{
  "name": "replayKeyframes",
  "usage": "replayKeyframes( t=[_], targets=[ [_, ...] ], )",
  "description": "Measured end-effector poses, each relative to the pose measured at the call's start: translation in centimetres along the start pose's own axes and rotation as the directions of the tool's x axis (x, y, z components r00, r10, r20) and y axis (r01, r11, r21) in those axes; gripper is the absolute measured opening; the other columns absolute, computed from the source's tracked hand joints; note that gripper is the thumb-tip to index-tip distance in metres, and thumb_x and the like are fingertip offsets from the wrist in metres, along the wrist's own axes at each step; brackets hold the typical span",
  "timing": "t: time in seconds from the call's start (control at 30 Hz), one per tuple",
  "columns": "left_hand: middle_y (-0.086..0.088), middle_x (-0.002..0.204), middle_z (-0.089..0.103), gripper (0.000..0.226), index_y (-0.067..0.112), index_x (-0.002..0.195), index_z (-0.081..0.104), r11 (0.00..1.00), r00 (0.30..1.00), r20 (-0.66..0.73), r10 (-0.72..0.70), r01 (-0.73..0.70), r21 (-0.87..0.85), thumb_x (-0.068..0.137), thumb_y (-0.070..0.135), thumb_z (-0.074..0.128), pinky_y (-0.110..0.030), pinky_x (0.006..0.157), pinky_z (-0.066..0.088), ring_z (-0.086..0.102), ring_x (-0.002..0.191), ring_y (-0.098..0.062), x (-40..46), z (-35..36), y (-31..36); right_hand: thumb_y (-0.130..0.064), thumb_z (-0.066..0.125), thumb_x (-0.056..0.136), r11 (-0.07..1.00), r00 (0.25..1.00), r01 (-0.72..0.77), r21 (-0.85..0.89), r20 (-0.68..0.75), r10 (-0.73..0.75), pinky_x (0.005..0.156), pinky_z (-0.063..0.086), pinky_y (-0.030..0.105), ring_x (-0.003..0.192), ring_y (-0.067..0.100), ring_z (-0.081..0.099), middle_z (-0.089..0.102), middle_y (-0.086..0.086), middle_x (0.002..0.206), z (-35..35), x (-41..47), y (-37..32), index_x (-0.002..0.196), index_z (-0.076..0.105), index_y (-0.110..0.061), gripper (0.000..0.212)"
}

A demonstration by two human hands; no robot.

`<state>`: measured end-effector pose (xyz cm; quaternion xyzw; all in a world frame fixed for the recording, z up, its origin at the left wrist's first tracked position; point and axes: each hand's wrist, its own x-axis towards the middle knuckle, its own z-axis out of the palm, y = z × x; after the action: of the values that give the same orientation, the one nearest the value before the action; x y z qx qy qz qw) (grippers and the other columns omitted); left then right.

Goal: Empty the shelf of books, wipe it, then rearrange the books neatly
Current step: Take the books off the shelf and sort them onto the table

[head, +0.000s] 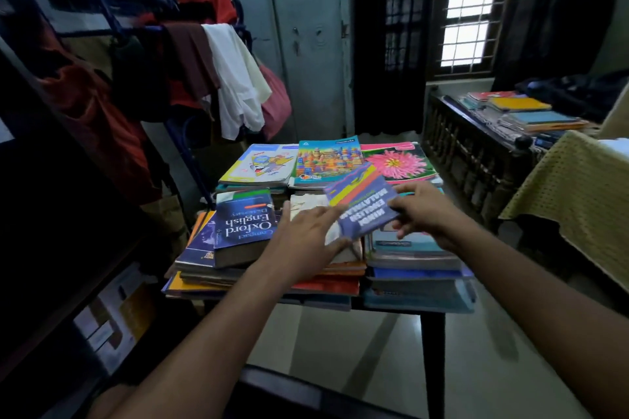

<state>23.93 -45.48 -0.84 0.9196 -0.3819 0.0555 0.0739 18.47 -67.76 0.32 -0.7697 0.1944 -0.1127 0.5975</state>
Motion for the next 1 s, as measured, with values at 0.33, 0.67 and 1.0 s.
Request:
replayKeyframes(
  t=[0.33,0.67,1.0],
  targets=[
    [0.009,0.168,0.013,0.044,0.037,0.150,0.042,0.986,0.970,0.178,0.166,-0.163,-0.029,0.107,0.044,0.040,-0.060,0.123,0.005,0.012,0.154,-0.013,0.2,1.2,2.5,-0.056,0.056,0.089,0.298,0.949,0.133,-0.945,0.035,-0.314,0.103,0.038,0.044,0.128,0.032,0.040,0.045,0.011,0.135,-0.4,-2.6,1.2,0.137,0.045,-0.023,0.060],
    [0.014,0.125,0.062,0.040,0.033,0.122,0.066,0.910,0.713,-0.568,-0.411,0.351,-0.219,0.087,0.048,0.056,-0.040,0.097,0.053,0.064,0.110,-0.008,-20.1,-13.2,-14.1,-0.039,0.066,0.088,0.396,0.470,0.882,-0.256,0.552,-0.689,0.100,0.042,0.041,0.110,0.030,0.053,0.054,0.006,0.111,26.4,-8.2,-14.3,0.119,0.058,-0.019,0.038],
    [0.010,0.105,0.072,0.028,0.033,0.109,0.068,0.281,0.069,-0.831,-0.552,0.953,-0.108,0.083,0.046,0.068,-0.037,0.089,0.056,0.070,0.095,-0.014,-49.6,-35.0,-10.7,-0.036,0.069,0.088,0.213,-0.110,0.831,0.514,0.526,-0.843,0.094,0.038,0.028,0.115,0.027,0.054,0.049,0.005,0.110,43.1,-33.2,-33.9,0.121,0.056,-0.016,0.041]
  ],
)
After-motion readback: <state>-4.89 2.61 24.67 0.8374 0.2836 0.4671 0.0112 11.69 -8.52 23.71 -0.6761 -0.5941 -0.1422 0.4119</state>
